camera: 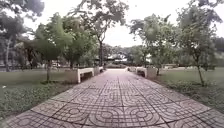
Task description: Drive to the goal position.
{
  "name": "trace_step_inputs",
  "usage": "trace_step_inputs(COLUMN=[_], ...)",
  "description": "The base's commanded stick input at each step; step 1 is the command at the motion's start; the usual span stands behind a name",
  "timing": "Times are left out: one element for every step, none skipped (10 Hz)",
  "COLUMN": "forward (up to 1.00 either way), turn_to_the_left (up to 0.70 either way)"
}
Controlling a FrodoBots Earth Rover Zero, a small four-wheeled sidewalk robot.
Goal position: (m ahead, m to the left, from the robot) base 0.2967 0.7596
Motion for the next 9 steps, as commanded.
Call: trace_step_inputs(forward=[0.00,0.00,0.97,1.00,1.00,1.00,1.00,1.00,1.00], turn_to_the_left=[0.45,0.45,0.28,0.27,0.27,0.27,0.27,0.27,0.27])
